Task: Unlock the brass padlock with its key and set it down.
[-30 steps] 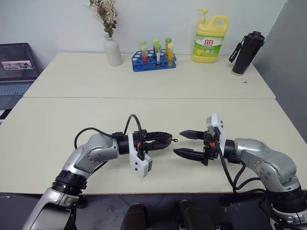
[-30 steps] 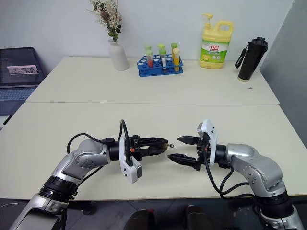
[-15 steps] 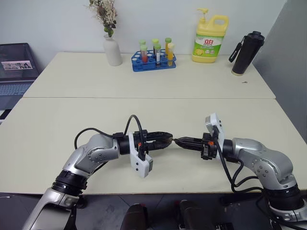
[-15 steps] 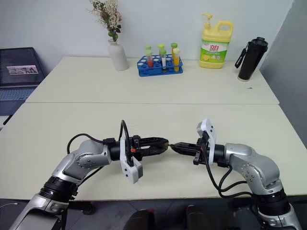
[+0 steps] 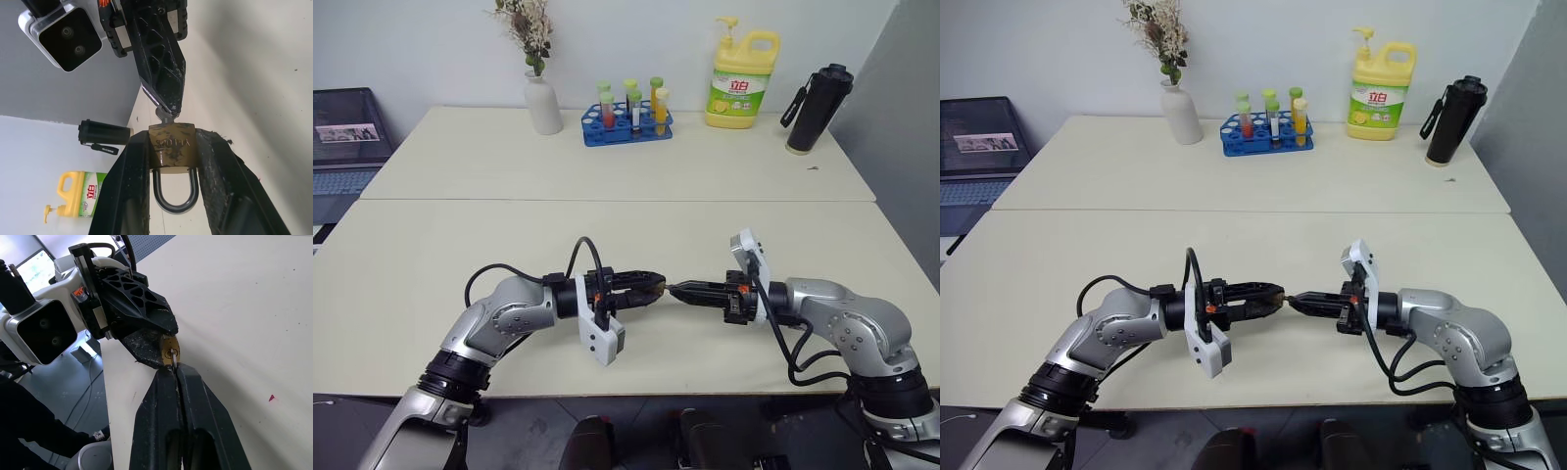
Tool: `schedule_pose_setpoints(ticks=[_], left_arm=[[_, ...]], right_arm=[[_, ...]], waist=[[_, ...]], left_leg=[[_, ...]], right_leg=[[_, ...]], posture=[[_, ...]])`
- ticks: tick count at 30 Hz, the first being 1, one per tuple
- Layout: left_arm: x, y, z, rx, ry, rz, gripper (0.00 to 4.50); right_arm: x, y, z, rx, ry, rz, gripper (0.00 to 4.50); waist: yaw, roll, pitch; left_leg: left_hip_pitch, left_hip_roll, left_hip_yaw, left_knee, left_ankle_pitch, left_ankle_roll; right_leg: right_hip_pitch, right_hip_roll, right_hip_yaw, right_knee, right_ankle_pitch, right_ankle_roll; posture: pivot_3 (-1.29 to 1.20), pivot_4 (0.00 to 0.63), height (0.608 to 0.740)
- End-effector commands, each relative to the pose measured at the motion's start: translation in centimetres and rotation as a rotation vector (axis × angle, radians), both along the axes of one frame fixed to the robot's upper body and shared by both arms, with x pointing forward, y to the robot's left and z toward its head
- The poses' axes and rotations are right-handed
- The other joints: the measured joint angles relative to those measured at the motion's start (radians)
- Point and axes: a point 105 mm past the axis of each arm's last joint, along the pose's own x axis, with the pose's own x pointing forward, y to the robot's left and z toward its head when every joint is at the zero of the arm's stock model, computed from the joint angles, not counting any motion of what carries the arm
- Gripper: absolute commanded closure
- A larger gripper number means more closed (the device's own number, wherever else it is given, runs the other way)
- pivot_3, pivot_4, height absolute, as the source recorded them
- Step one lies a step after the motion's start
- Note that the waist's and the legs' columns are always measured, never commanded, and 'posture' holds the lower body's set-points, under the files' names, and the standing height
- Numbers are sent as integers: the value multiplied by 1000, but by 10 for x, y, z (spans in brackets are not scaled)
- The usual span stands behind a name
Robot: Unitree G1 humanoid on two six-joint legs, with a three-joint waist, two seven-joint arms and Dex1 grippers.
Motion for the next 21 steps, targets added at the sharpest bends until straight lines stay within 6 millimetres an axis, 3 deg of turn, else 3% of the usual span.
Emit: schedule_pose_setpoints(ticks=[1, 9, 21], left_arm=[[-10, -8, 6, -15, -40, -65, 3531], [-12, -8, 5, -10, -64, -74, 3531], [-12, -8, 4, -21, -73, -70, 3531]], right_arm=[[-3, 4, 17, 74, 56, 55, 4500], [9, -4, 26, 76, 281, 33, 4500], [10, -3, 28, 68, 308, 32, 4500]], waist=[[0, 0, 0], [0, 0, 0], [-1, 0, 0]], left_leg=[[0, 0, 0, 0, 0, 0], [0, 0, 0, 0, 0, 0], [-1, 0, 0, 0, 0, 0]], right_leg=[[0, 0, 0, 0, 0, 0], [0, -1, 0, 0, 1, -1], [0, -1, 0, 0, 0, 0]], posture=[[0, 150, 740], [0, 150, 740], [0, 150, 740]])
